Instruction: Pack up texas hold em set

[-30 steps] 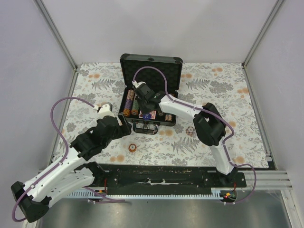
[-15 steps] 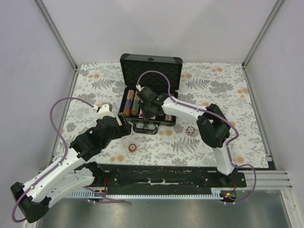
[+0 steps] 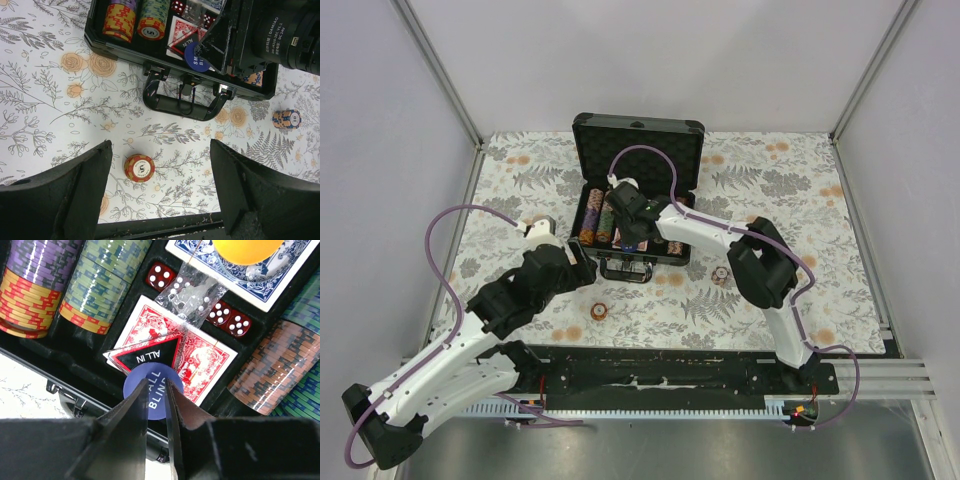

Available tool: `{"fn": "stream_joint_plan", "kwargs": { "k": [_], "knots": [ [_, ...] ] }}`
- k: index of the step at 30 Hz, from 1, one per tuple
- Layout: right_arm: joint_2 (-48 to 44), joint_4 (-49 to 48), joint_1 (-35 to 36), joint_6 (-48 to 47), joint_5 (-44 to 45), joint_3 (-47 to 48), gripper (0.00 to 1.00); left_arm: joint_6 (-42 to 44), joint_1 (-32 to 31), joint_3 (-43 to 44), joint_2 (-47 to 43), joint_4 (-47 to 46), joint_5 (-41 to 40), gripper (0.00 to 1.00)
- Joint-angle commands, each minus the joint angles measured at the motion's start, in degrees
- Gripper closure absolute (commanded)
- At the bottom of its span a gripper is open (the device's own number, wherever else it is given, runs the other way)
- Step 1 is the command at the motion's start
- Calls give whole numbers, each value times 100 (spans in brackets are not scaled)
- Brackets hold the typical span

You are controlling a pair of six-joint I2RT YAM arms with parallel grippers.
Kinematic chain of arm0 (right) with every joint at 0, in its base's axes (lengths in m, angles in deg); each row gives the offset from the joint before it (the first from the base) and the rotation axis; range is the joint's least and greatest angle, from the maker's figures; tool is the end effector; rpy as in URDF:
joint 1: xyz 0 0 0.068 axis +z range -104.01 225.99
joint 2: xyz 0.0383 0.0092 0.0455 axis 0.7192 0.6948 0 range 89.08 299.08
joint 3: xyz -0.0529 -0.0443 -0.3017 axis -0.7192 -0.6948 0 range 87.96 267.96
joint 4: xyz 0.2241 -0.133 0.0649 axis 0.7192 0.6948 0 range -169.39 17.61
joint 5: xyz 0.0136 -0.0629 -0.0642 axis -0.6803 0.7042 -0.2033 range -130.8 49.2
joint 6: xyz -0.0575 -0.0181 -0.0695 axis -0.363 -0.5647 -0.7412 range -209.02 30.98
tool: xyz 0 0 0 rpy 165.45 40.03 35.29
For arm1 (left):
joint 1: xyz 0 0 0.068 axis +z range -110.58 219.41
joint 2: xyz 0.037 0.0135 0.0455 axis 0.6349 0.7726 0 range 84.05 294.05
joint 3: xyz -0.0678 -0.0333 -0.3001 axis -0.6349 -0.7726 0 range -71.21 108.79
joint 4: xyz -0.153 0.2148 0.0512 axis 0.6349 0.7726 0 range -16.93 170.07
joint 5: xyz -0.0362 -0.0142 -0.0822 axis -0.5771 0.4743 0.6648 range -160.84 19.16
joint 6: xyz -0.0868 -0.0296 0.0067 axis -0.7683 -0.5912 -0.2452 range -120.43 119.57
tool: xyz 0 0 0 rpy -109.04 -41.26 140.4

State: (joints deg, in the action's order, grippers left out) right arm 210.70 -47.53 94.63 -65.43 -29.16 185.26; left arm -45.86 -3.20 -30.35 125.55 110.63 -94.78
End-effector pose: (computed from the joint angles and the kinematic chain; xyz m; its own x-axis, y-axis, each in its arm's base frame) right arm 0.3556 0.3788 0.1924 -0.7676 -0.2787 -0.5772 -0.3860 0.9199 0.0692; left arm 0.1439 -0.0869 0.2782 -0.5929 -0.3392 -0.7303 -0.0546 0.9218 -0.3837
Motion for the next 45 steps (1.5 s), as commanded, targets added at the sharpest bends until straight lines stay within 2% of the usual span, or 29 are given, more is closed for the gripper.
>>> {"fn": "stream_joint_plan", "kwargs": {
  "k": [1,7,12,15,20,30,34,45],
  "knots": [
    [195,136,5,128,356,132,74,52,-19,-52,-36,-144,-84,15],
    [-199,382,5,321,471,272,69,34,-10,-52,51,-153,337,15],
    [-788,1357,-56,619,384,633,57,-220,-10,-61,323,172,838,15],
    [-1218,1867,-100,795,269,554,50,-334,-10,-17,561,313,1181,15],
    [-1746,2456,-118,1024,163,203,44,-607,-19,141,1026,647,1217,15],
    [-2529,2448,-487,954,-206,-817,38,-713,-19,89,2441,305,1208,14],
    [-2836,2325,-540,787,-180,-1116,37,-730,-19,-183,2574,-249,1384,13],
    [-3320,1798,-628,857,-478,-1722,37,-608,-28,-421,3233,-407,1375,12]
  ]
}}
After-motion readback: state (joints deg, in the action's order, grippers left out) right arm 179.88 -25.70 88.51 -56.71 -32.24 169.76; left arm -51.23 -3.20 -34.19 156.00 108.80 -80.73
